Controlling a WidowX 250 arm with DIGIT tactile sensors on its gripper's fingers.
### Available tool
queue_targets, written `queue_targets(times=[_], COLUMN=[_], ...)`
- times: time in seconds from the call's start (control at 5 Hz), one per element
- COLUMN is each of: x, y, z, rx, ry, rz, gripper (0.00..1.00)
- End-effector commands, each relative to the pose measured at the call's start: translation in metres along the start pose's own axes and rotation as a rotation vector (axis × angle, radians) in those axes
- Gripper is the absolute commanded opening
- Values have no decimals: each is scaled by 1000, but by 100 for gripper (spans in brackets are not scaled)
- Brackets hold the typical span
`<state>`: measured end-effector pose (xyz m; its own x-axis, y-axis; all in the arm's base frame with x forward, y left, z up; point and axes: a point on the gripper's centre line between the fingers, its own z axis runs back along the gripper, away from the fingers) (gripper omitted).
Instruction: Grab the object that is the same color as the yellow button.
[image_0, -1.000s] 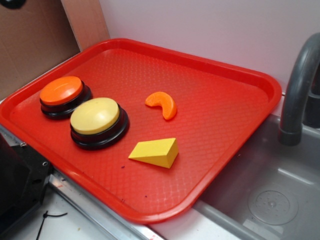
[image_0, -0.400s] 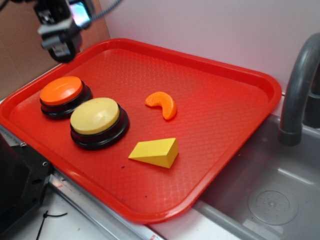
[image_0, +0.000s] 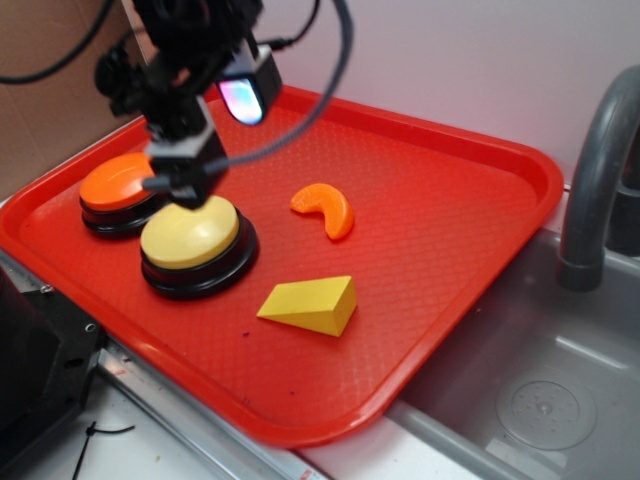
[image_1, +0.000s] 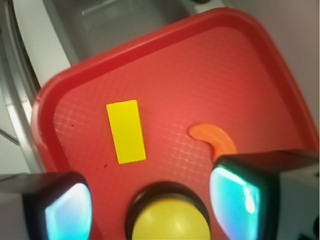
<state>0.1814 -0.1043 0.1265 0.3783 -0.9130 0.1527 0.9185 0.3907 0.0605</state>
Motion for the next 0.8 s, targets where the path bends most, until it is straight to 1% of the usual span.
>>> queue_targets(times=[0.0,0.2,0.4,0.6], x=[24,31,32,30], y=[-20,-21,-14,-11], z=[-37,-62,-82,-96], rx=[47,65,64,58], ry=[-17,13,42,52], rz=[-34,6,28,27], gripper=[100,100,100,100])
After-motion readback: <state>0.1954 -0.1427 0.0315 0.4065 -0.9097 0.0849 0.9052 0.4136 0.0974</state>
